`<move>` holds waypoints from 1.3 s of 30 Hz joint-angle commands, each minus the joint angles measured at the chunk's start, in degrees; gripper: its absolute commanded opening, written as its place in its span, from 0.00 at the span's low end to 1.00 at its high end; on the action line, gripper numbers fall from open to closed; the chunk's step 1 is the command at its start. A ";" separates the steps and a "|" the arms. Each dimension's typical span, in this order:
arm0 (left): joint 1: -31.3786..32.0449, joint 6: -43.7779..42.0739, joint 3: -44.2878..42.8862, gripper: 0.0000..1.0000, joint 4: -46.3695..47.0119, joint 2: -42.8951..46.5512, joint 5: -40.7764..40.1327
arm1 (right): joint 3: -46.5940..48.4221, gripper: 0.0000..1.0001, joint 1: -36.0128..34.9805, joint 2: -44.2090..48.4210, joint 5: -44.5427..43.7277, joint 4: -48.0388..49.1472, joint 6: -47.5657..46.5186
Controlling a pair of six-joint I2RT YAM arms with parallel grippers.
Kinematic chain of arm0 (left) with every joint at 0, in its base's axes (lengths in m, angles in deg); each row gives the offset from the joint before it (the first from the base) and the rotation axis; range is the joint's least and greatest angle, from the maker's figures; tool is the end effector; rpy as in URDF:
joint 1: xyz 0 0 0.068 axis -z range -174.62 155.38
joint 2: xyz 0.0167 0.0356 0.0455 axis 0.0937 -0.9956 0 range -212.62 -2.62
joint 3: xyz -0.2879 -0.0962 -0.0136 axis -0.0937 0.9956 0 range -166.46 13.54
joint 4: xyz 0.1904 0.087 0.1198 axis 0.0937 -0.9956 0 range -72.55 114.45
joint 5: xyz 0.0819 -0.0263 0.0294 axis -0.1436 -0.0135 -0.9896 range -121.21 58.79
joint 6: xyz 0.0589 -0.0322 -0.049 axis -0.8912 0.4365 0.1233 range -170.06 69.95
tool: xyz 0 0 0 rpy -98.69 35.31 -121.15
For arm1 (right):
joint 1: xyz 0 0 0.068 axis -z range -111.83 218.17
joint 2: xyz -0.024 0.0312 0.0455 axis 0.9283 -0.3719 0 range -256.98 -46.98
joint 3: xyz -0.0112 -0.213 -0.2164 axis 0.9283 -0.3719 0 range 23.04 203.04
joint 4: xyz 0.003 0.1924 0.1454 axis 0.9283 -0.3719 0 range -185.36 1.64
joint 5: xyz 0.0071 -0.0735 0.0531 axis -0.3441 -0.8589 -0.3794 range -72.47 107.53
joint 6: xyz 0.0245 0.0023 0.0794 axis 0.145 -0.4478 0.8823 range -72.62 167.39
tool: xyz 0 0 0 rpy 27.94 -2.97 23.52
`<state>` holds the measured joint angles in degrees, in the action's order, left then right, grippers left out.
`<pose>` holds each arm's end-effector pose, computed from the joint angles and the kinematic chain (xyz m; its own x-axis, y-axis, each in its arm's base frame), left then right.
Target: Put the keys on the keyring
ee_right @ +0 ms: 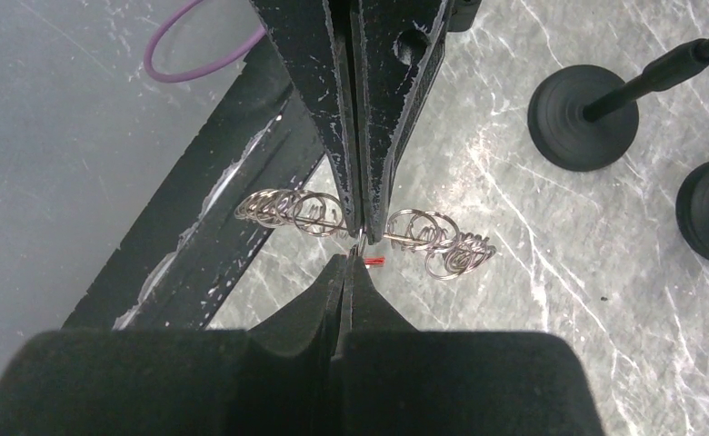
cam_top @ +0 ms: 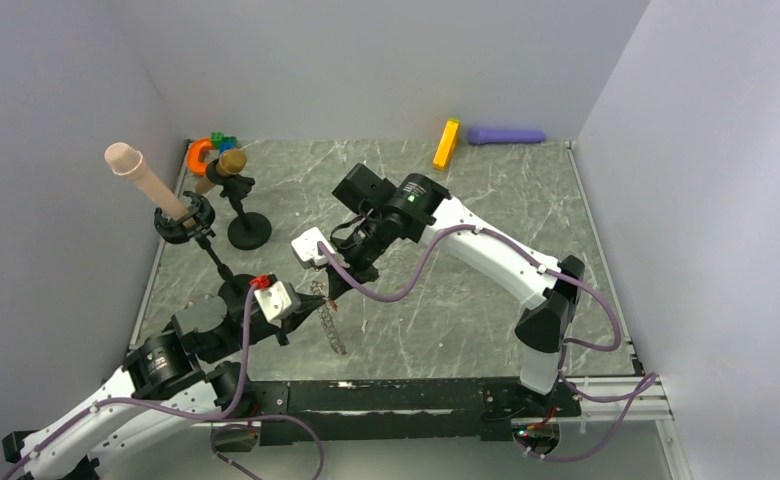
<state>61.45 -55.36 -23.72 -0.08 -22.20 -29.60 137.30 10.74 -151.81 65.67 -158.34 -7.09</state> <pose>0.0436 -0.0684 0.3202 0.0118 0.1480 -0.9889 0.8475 0.5234 0.0884 0.1518 0.3378 0.3887 0.3457 -0.4676 -0.8135 -0.8228 -0.5678 -0.0233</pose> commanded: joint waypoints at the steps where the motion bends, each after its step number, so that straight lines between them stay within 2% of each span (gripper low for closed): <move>1: -0.13 1.22 -1.12 0.00 5.84 1.42 -1.43 | -1.23 0.00 -0.37 2.17 0.82 0.21 -0.98; 21: -0.18 8.58 8.35 0.00 18.97 9.40 -4.46 | -0.24 0.00 0.70 2.39 0.65 0.71 0.41; 29: -0.18 9.77 11.41 0.00 26.24 9.73 -4.33 | 0.06 0.00 1.47 2.78 0.73 -0.32 -0.22; 39: -0.13 10.49 12.75 0.00 30.25 9.97 -5.88 | 0.18 0.00 2.29 4.12 0.48 -1.31 -0.45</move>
<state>61.45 -46.09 -10.34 20.31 -13.11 -33.49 136.23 12.94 -150.46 65.49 -157.72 -7.03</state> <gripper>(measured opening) 0.018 0.007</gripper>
